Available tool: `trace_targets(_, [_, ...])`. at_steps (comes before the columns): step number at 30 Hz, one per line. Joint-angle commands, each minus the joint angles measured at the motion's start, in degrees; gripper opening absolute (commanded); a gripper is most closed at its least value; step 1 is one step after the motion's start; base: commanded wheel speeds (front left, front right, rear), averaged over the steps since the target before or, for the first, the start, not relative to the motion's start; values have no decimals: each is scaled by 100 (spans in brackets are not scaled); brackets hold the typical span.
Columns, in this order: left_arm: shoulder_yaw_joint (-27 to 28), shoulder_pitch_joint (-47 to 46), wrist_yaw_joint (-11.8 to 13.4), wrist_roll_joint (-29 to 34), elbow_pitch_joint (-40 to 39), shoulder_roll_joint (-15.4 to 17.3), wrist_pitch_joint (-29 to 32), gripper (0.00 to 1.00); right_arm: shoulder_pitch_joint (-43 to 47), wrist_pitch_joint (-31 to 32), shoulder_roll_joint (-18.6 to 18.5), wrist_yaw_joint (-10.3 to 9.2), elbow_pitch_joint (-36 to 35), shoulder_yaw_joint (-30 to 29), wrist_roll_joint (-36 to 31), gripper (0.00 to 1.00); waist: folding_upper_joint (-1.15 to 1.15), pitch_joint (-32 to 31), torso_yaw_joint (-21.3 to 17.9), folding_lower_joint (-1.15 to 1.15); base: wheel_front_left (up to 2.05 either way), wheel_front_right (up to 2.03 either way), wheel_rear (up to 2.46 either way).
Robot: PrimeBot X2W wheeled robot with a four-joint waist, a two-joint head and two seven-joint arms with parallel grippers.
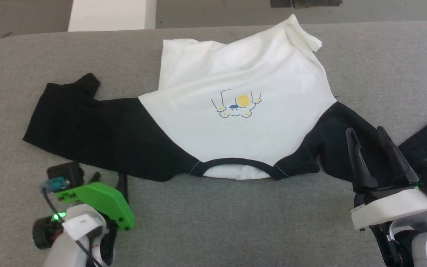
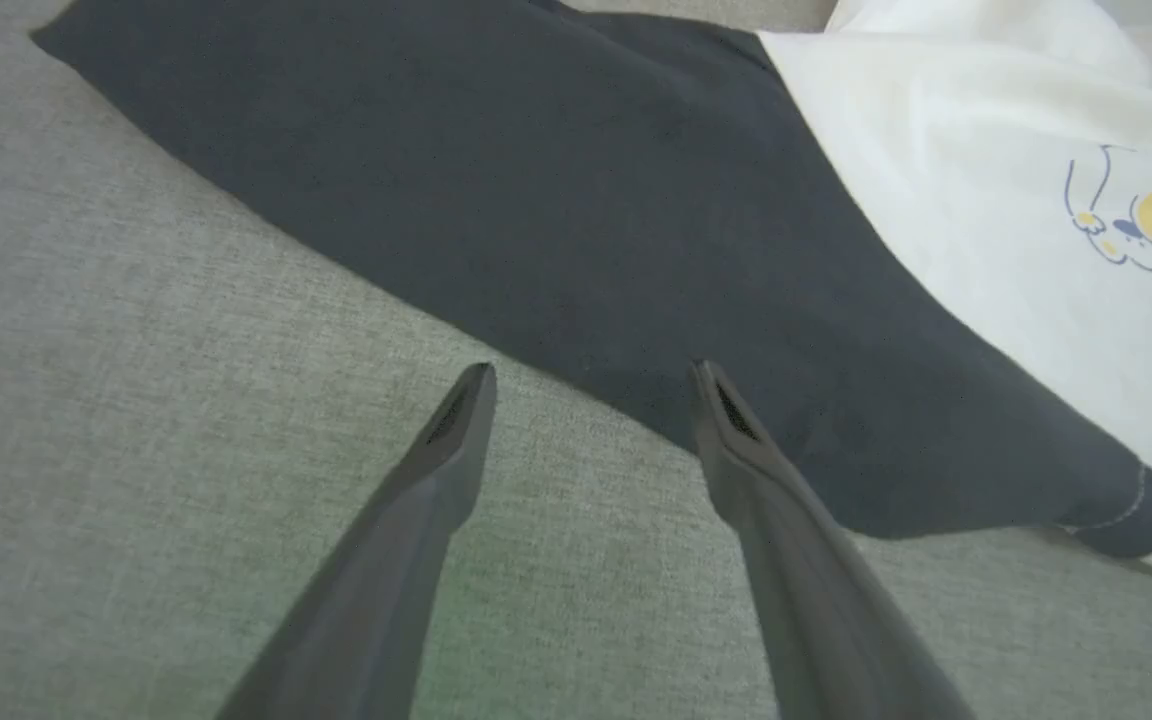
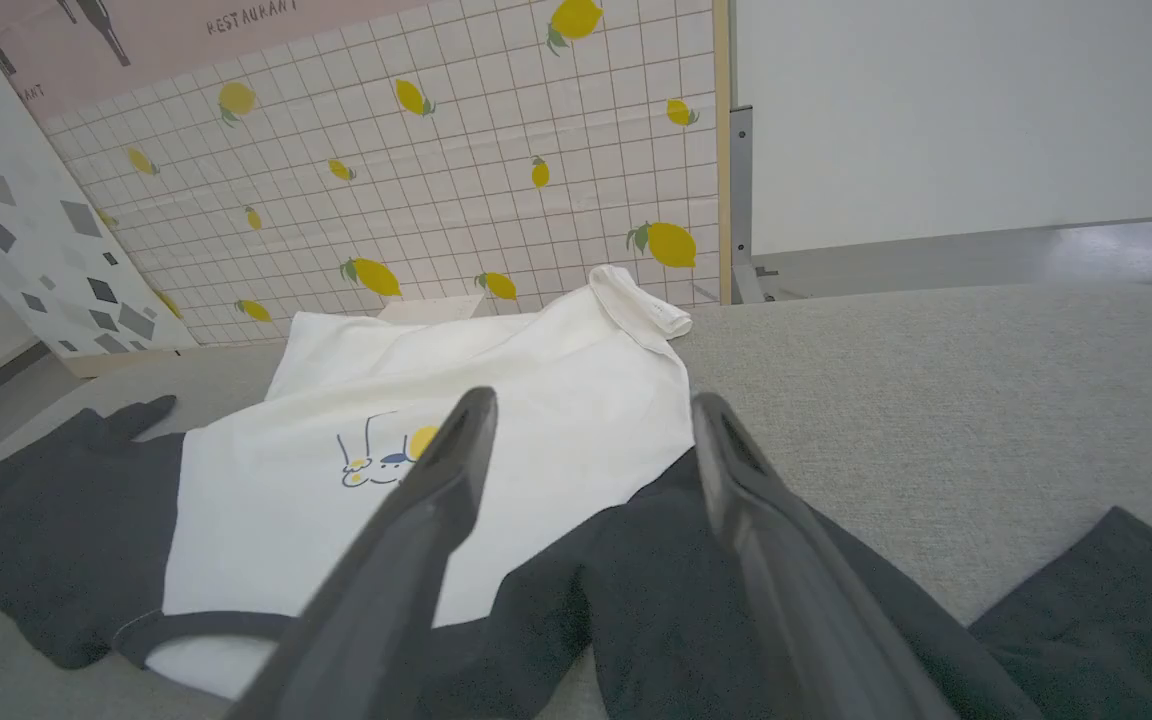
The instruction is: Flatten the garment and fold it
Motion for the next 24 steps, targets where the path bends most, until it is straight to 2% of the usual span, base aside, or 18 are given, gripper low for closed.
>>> trace_targets(1, [-53,53,38,-27,-4,-14,102,100,63,34,9,-9,-46,17,-29,100,0,-40,51,0,0,0,0])
trace_targets(10, [-110,-312,3,-278,416,-174,385,100,9,59,9,-9,-67,72,-9,100,0,147,-131,0,0,0,0])
trace_targets(18, [-103,-546,97,-349,905,-99,738,100,-22,-6,9,-9,-31,75,52,100,0,325,-392,0,0,0,0])
trace_targets(19, [-110,-546,102,-346,921,-81,765,79,-24,-19,9,-9,-17,64,57,100,0,329,-406,0,0,0,0])
trace_targets(20, [-128,-541,94,-320,928,-48,766,38,-25,-28,9,-9,-5,59,60,100,0,333,-417,0,0,0,0])
trace_targets(22, [-143,-525,59,-308,923,-16,733,0,-25,-44,9,-9,14,51,65,100,0,328,-424,0,0,0,0])
trace_targets(24, [-140,-485,49,-282,871,11,640,0,-12,-57,9,-9,34,36,65,100,0,302,-411,0,0,0,0])
